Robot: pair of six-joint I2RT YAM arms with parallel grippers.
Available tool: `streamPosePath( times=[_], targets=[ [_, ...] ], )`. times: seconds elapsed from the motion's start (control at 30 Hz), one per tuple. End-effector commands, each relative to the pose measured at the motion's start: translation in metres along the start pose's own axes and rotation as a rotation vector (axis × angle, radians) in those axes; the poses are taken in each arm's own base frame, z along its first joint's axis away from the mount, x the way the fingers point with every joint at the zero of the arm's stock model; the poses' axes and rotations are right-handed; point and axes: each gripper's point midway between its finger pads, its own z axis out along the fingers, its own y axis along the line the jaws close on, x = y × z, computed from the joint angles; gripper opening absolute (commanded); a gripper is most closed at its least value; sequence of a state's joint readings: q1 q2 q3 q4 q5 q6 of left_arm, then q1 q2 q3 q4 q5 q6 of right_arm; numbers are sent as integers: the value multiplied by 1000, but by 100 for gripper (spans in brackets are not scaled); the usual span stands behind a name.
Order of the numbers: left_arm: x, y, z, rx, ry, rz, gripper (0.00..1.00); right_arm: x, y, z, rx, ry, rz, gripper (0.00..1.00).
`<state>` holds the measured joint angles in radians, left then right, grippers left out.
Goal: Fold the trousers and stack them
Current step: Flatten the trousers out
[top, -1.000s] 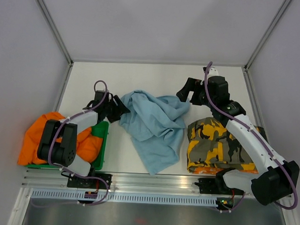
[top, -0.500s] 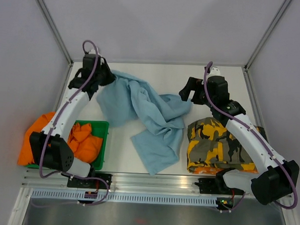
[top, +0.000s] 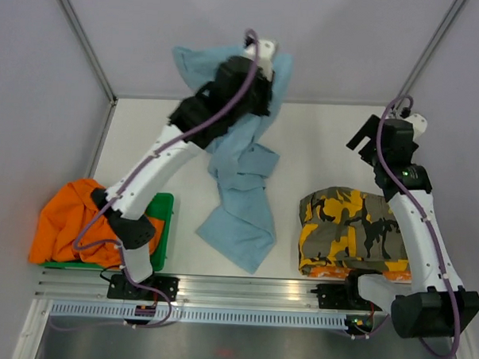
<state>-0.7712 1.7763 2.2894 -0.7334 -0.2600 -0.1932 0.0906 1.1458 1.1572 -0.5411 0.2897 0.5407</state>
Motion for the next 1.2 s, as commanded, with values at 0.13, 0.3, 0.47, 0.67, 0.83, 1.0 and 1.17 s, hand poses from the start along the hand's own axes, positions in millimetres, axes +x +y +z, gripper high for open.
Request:
streamPosePath(
  times=[0.13, 0.3, 0.47, 0.67, 0.83, 1.0, 1.17],
  targets=[
    [152, -106, 35, 129, 314, 110, 82, -59, -67, -25, 224, -84, 84, 98],
    [135, -85, 13, 65, 287, 98, 100, -72, -55, -29, 125, -133, 61, 98],
    [115, -48, -27, 35, 256, -58, 100, -43, 15, -20, -292, -15, 19, 98],
    [199, 73, -6, -112, 450, -372, 100, 31, 88, -12, -481, 170, -164, 98],
    [211, 88, 21, 8, 333, -410, 95, 66, 108, -2, -494, 265, -190, 98],
    [218, 84, 63, 81, 275, -366, 92, 57, 96, -6, -435, 225, -188, 98],
    [248, 85, 87, 128, 294, -290, 87, 58, 72, -15, -345, 222, -201, 98]
  ],
)
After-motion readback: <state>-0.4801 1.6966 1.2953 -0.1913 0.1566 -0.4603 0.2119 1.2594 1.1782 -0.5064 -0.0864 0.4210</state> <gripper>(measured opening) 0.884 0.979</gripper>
